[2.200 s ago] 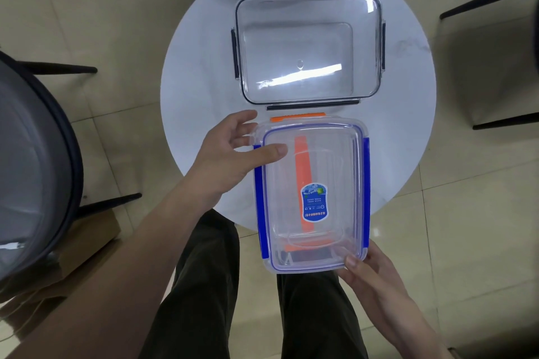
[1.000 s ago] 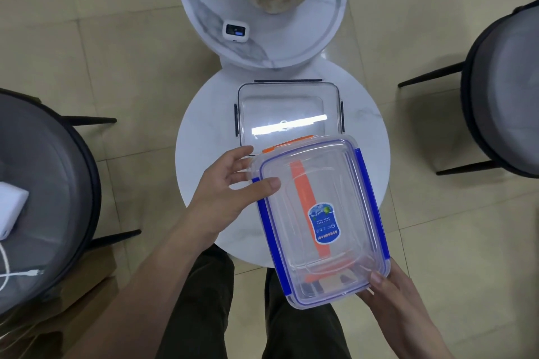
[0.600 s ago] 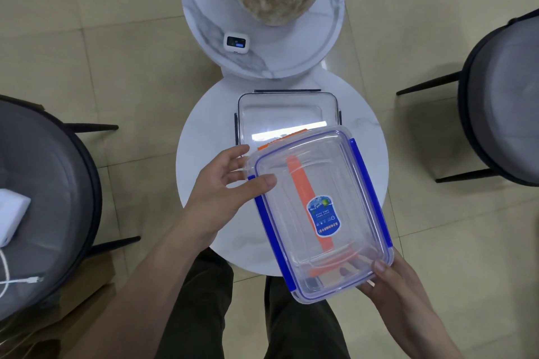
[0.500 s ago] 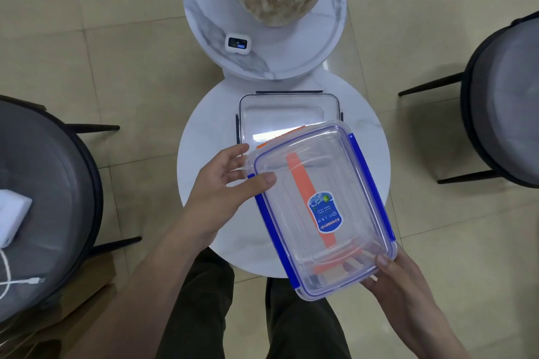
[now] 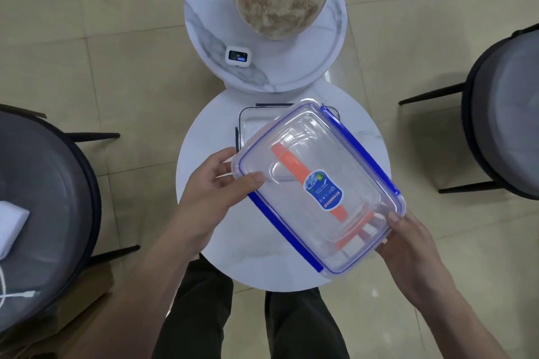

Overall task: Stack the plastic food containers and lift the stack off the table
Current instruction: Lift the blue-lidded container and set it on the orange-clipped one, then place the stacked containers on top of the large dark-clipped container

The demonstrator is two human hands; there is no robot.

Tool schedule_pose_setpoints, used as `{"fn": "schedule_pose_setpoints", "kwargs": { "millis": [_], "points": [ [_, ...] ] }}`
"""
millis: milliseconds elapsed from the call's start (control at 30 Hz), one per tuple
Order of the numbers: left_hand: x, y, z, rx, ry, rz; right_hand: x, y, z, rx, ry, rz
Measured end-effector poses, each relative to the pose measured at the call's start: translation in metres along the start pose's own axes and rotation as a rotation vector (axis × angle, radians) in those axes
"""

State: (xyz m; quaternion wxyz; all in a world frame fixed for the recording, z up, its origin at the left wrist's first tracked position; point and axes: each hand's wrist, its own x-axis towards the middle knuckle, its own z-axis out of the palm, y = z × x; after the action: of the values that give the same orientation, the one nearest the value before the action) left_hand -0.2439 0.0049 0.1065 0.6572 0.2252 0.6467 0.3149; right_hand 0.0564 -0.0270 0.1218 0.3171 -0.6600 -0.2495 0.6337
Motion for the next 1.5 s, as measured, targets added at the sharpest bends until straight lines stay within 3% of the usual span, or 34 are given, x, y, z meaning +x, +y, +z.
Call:
{"fn": "schedule_pose_setpoints", "kwargs": {
  "millis": [300,767,1067,1500],
  "points": [
    [0.007,0.002,-0.003,-0.046,-0.014,-0.023,0.058,-0.034,0.010,-0.066,-0.038,-0.098],
    [0.018,-0.003,0.018,-0.058,0.123,-0.114,0.146,-0.074,0.026,-0.105,-0.171,-0.125],
    [0.024,-0.009,0.032,-0.112,0.157,-0.140,0.164,-0.094,0.036,-0.164,-0.212,-0.130],
    [0.019,-0.007,0.034,-0.177,0.211,-0.112,0.143,-0.090,0.036,-0.143,-0.145,-0.109]
  ]
}}
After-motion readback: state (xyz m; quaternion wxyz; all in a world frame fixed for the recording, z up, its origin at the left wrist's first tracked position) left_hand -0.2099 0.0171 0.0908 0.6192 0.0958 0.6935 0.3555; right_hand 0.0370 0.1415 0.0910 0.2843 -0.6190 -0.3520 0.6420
